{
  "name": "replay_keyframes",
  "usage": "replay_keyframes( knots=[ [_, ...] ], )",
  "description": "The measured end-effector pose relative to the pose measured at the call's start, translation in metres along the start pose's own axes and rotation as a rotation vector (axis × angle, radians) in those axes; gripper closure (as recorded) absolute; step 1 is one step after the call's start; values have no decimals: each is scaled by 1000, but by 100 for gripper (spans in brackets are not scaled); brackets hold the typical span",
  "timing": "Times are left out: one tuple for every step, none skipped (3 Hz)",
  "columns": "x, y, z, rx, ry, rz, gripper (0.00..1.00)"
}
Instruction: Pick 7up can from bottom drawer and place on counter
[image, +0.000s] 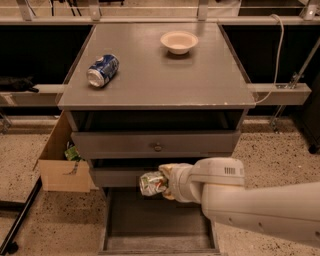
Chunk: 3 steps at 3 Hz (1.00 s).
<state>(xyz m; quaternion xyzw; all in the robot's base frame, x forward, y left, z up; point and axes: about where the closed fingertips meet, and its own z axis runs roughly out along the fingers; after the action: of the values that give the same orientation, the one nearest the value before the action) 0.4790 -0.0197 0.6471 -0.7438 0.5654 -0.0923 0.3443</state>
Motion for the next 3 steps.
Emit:
replay_keyframes(
  knots=[
    [3,-50,-11,82,25,18,100],
    [3,-50,-11,81,25,18,100],
    [-4,-39,5,30,50,-23,100]
  ],
)
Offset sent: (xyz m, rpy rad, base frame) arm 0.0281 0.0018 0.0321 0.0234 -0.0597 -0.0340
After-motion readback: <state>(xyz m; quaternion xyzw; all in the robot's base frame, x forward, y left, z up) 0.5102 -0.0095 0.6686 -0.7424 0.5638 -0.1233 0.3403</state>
